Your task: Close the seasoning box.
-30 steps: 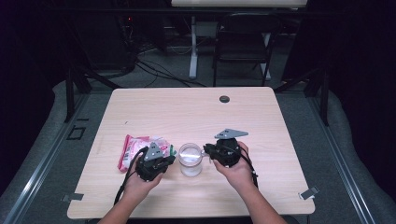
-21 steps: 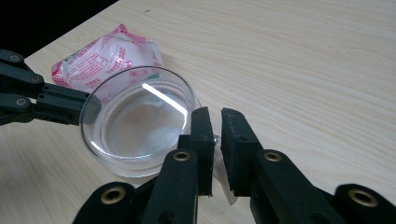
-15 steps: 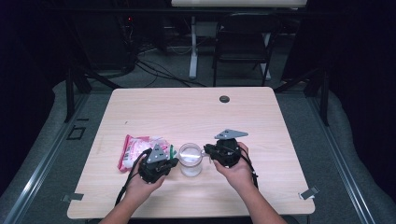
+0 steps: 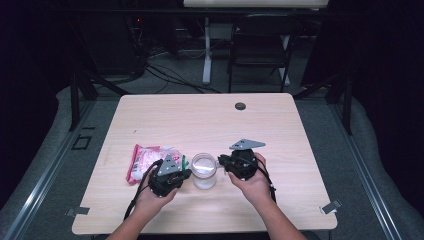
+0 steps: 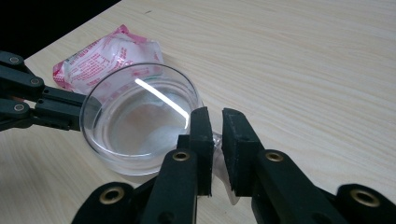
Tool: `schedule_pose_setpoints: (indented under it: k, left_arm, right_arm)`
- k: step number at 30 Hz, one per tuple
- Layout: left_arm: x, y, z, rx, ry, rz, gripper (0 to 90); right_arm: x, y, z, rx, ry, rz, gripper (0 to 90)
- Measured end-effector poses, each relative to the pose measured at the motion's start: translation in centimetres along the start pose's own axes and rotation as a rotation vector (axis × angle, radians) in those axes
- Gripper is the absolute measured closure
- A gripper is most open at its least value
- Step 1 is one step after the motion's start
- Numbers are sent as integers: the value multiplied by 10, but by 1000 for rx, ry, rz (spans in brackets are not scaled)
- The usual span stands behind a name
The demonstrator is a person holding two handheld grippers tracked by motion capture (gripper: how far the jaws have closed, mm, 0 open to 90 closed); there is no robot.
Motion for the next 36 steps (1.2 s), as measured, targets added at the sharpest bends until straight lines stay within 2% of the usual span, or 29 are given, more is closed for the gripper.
schedule_pose_setpoints:
  k: [6, 9, 14, 21, 25, 31, 36]
  left_arm:
    - [-1, 0, -4, -19, 4, 11, 875]
    - [-1, 0, -7, -35, 7, 8, 870]
    - [2, 0, -11, -62, -8, 14, 856]
    - [2, 4, -15, -84, -13, 8, 760]
    - [4, 4, -15, -86, -22, 8, 709]
    - [5, 4, -16, -93, -29, 0, 662]
    - [5, 3, -16, -108, -35, -3, 642]
  right_arm:
    - [3, -4, 2, 2, -21, 16, 776]
    - [5, -6, 3, 2, -41, 3, 725]
    - [12, -10, 6, -4, -109, -4, 633]
    - [21, -12, 9, -9, -213, 14, 530]
    - [22, -13, 11, -14, -232, 2, 484]
    - [26, -14, 12, -15, -250, -9, 480]
    - [30, -11, 14, 10, -272, -17, 461]
Point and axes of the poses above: each handheld gripper's, and its own axes: y roughly forward along the jaws, z roughly out of its underside, x roughly to its left, the point moved 2 cm from there along y, roughly forward along the jaws, and after that the axes turned 2 degrees about -y, right-handed, at the moved point
